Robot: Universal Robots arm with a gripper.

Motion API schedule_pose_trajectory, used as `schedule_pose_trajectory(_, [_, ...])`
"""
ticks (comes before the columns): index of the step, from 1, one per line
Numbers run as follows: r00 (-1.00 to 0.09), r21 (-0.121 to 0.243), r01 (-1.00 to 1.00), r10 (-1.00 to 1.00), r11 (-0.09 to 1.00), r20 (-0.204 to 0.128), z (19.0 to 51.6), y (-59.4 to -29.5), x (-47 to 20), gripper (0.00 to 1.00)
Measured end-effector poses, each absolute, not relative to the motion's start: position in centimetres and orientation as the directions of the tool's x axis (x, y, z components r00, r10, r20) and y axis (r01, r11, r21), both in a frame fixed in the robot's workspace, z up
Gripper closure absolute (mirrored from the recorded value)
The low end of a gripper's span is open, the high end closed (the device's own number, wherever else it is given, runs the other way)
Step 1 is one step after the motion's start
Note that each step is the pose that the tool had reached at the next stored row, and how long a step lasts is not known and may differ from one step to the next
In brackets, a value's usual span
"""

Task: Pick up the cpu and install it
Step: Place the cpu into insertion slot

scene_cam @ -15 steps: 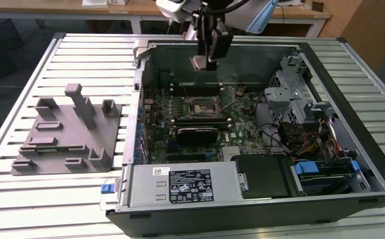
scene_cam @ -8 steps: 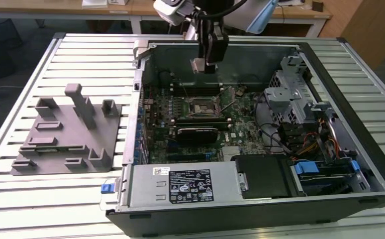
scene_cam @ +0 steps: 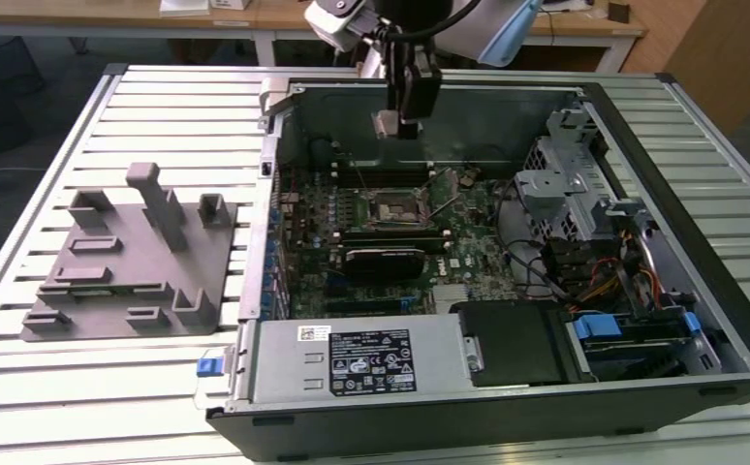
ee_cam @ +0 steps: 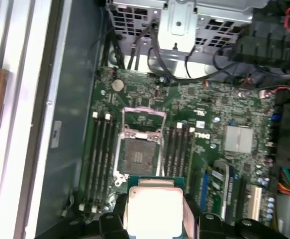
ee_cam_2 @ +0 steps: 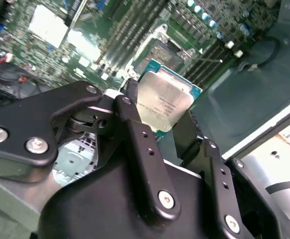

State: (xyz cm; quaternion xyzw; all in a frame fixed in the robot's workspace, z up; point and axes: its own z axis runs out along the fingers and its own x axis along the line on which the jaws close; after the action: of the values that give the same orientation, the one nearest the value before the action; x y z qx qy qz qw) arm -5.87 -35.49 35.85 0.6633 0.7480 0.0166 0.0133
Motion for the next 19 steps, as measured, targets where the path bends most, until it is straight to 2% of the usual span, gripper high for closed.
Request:
schedule_pose_trajectory(5, [-0.120, 0.043, 0.992, 0.993, 0.120, 0.004, 35.0, -34.6, -5.5, 0.47])
schedule_pose_trajectory(19, [-0.084, 0.043, 0.996, 0.996, 0.084, 0.006, 32.4, -34.5, -5.0, 0.47])
